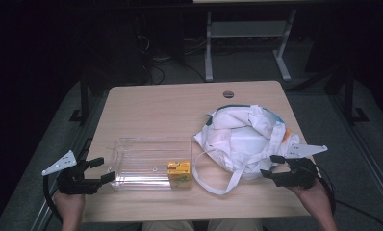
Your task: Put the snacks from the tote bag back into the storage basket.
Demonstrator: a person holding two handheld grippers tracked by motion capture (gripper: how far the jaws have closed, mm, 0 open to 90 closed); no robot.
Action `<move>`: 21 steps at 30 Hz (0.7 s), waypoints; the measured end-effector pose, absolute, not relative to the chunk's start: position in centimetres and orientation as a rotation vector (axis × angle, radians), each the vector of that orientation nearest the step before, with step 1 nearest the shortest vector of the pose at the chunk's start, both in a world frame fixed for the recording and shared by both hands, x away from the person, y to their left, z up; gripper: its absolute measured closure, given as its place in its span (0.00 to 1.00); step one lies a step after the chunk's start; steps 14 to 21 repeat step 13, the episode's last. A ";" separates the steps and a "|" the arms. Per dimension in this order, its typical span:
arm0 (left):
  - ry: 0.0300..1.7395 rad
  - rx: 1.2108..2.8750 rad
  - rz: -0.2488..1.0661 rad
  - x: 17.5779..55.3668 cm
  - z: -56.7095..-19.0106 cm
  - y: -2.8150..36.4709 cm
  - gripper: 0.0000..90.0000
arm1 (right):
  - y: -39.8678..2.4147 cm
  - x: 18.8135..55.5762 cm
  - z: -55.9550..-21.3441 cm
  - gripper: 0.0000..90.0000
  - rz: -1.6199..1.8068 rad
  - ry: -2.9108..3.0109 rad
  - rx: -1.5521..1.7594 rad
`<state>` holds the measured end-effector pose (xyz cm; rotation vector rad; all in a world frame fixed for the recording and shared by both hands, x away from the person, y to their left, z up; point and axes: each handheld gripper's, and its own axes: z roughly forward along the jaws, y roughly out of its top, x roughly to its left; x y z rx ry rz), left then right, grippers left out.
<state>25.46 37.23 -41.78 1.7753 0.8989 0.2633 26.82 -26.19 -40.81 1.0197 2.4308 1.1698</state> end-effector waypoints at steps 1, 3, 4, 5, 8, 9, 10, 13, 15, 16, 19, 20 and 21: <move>0.900 1.774 0.263 25.5 -41.8 37.2 0.14 | -26.2 26.8 -40.9 0.36 1.171 2.429 1.028; 0.899 1.773 0.263 25.5 -41.8 37.2 0.14 | -26.3 26.7 -41.2 0.36 1.173 2.425 1.026; 0.900 1.775 0.263 25.5 -41.8 37.2 0.14 | -26.3 26.6 -41.3 0.36 1.174 2.424 1.031; 0.901 1.775 0.263 25.5 -41.8 37.1 0.14 | -26.3 26.5 -41.4 0.36 1.167 2.423 1.036; 0.900 1.776 0.264 25.5 -41.8 37.1 0.14 | -26.4 26.3 -41.7 0.35 1.165 2.412 1.042; 0.899 1.776 0.266 25.5 -41.7 37.1 0.14 | -26.4 26.2 -41.8 0.34 1.172 2.403 1.044; 0.898 1.776 0.265 25.5 -41.7 37.1 0.14 | -26.4 26.1 -41.8 0.34 1.173 2.395 1.051; 0.891 1.785 0.263 25.6 -41.7 37.0 0.14 | -26.3 25.7 -42.1 0.34 1.184 2.352 1.057; 0.891 1.785 0.263 25.6 -41.7 37.0 0.14 | -26.3 25.7 -42.1 0.34 1.184 2.352 1.057; 0.891 1.785 0.263 25.6 -41.7 37.0 0.14 | -26.3 25.7 -42.1 0.34 1.184 2.352 1.057; 0.891 1.785 0.263 25.6 -41.7 37.0 0.14 | -26.3 25.7 -42.1 0.34 1.184 2.352 1.057; 0.891 1.785 0.263 25.6 -41.7 37.0 0.14 | -26.3 25.7 -42.1 0.34 1.184 2.352 1.057; 0.891 1.785 0.263 25.6 -41.7 37.0 0.14 | -26.3 25.7 -42.1 0.34 1.184 2.352 1.057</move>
